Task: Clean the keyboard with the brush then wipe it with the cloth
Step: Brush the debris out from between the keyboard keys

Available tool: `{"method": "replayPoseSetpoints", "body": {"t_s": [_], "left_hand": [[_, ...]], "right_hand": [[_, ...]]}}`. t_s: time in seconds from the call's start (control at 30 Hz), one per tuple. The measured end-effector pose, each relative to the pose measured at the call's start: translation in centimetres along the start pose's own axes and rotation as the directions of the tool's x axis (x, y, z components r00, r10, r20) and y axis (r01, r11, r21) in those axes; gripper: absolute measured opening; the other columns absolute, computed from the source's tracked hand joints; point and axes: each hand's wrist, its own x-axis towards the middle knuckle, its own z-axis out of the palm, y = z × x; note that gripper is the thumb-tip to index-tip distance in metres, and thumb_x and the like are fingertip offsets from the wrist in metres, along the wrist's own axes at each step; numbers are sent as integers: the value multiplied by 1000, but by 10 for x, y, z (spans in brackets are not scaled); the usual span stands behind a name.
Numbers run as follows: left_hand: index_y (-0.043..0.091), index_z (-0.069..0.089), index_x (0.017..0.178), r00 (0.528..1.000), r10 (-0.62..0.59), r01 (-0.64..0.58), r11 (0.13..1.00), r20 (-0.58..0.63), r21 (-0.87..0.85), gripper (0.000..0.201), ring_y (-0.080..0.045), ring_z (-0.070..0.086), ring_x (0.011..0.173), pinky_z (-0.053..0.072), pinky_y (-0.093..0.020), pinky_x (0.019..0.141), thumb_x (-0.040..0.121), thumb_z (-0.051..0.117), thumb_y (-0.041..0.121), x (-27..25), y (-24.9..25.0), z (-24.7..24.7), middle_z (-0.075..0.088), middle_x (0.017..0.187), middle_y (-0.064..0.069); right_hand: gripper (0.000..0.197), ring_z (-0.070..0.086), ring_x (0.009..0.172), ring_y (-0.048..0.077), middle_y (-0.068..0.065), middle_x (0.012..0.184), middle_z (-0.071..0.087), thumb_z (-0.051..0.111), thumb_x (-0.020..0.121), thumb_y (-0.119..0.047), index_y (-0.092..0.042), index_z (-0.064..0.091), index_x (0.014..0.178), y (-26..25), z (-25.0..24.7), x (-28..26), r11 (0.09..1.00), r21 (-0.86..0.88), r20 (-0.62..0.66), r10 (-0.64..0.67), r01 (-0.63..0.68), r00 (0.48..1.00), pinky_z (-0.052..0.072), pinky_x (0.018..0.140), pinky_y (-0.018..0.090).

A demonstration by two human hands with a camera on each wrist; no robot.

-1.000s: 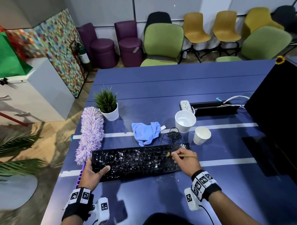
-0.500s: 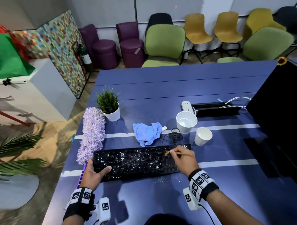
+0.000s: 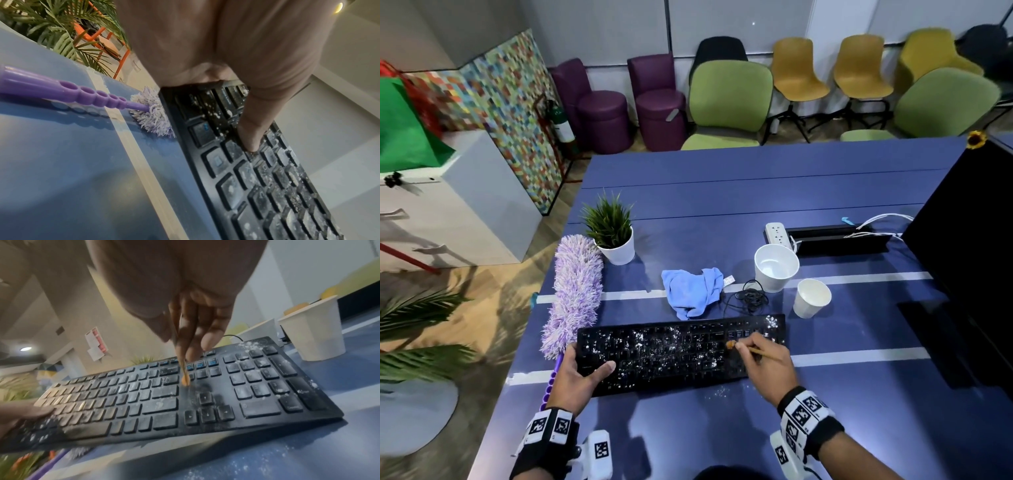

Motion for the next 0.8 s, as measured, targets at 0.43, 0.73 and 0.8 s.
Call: {"method": "replayPoseSetpoints", "body": {"t_s": [0.43,0.73,0.8], "left_hand": [[11,51,110,1000,12,-12,1000,-6,-1,51,-24,63,91,45,-34,86,70,78,-4,-4,4,3,67,99,-6],[17,52,107,1000,5,-5,1000,-11,6,50,-22,63,90,45,-34,87,70,79,-2,-5,4,2,68,98,-4],[20,52,103,1000,8,-8,1000,-17,7,48,-22,63,88,45,-34,86,70,79,-3,-5,5,2,68,97,-4]], "right_hand": [[17,66,70,2,-18,72,71,61,82,-37,-27,66,70,11,5,-6,988,-55,258,154,-144,954,57,70,29],[21,63,62,4,-15,65,67,66,86,-26,-34,60,67,14,-1,-9,989,34,-40,147,-146,988,54,62,24],[19,62,64,3,-16,68,67,67,87,-20,-30,61,72,9,-7,-7,996,35,-136,90,-86,987,51,62,19]]}}
